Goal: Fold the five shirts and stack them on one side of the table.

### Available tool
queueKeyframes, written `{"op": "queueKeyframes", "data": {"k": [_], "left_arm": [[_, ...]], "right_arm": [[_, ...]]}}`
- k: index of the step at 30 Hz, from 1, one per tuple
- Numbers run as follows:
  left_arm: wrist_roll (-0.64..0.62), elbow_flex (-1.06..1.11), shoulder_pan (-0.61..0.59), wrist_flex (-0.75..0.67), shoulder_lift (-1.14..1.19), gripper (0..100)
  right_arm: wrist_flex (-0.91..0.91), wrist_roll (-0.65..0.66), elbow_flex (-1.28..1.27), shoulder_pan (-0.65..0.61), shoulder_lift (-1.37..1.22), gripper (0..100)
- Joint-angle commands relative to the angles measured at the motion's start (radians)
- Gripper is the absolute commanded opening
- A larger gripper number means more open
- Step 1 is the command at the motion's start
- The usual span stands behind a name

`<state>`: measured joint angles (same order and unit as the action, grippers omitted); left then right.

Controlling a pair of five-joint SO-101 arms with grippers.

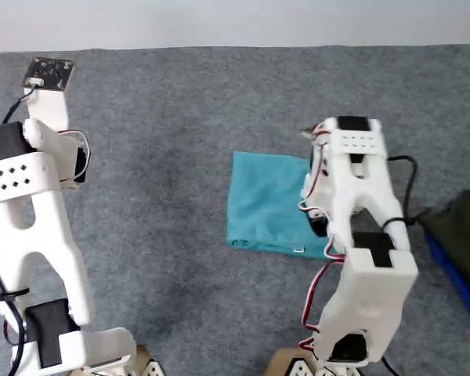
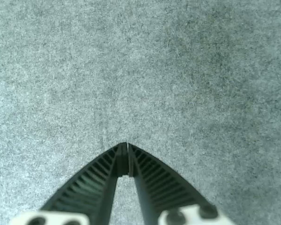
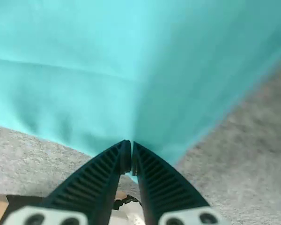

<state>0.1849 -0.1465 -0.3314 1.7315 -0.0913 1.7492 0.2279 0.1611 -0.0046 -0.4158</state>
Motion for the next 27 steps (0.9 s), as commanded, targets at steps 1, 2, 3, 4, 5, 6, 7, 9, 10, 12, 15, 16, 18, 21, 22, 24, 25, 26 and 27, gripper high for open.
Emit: {"op": "queueKeyframes", "data": {"k": [1,2,3,4,5,6,7,9,10,12,15,16,18,21,22,24,25,26,27], "left_arm": [[0.006,-0.002,-0.003,0.023,-0.043,1],[0.006,-0.002,-0.003,0.023,-0.043,1],[0.006,-0.002,-0.003,0.023,-0.043,1],[0.006,-0.002,-0.003,0.023,-0.043,1],[0.006,-0.002,-0.003,0.023,-0.043,1],[0.006,-0.002,-0.003,0.023,-0.041,1],[0.006,-0.002,-0.003,0.023,-0.041,1],[0.006,-0.002,-0.003,0.023,-0.040,1],[0.006,-0.002,-0.003,0.023,-0.040,1],[0.006,-0.002,-0.002,0.023,-0.040,1],[0.006,-0.002,-0.002,0.023,-0.043,1],[0.006,-0.002,-0.002,0.023,-0.044,1],[0.006,-0.002,-0.002,0.023,-0.044,1],[0.006,-0.002,-0.002,0.023,-0.046,1],[0.006,-0.002,-0.002,0.023,-0.046,1],[0.006,-0.002,-0.002,0.023,-0.046,1],[0.005,-0.002,-0.002,0.023,-0.046,1],[0.005,-0.002,-0.002,0.023,-0.046,1],[0.005,-0.002,-0.002,0.023,-0.046,1]], "right_arm": [[0.039,0.032,-0.025,0.042,0.120,0.9],[0.033,0.052,-0.046,0.044,0.128,0.9],[0.028,0.066,-0.072,0.044,0.128,0.9],[0.012,0.072,-0.100,0.044,0.128,0.9],[-0.012,0.072,-0.132,0.042,0.130,0.9],[-0.033,0.072,-0.163,0.041,0.134,0.9],[-0.054,0.074,-0.189,0.041,0.136,0.9],[-0.114,0.077,-0.239,0.042,0.128,0.9],[-0.160,0.083,-0.273,0.047,0.124,0.9],[-0.245,0.100,-0.331,0.071,0.105,0.9],[-0.285,0.124,-0.348,0.110,0.085,0.9],[-0.277,0.124,-0.341,0.117,0.090,0.9],[-0.240,0.124,-0.305,0.122,0.117,0.9],[-0.188,0.120,-0.226,0.111,0.186,0.9],[-0.177,0.120,-0.193,0.101,0.213,0.9],[-0.183,0.120,-0.135,0.082,0.252,0.9],[-0.196,0.118,-0.107,0.073,0.268,0.9],[-0.222,0.118,-0.087,0.064,0.274,0.9],[-0.252,0.118,-0.068,0.058,0.275,0.9]]}}
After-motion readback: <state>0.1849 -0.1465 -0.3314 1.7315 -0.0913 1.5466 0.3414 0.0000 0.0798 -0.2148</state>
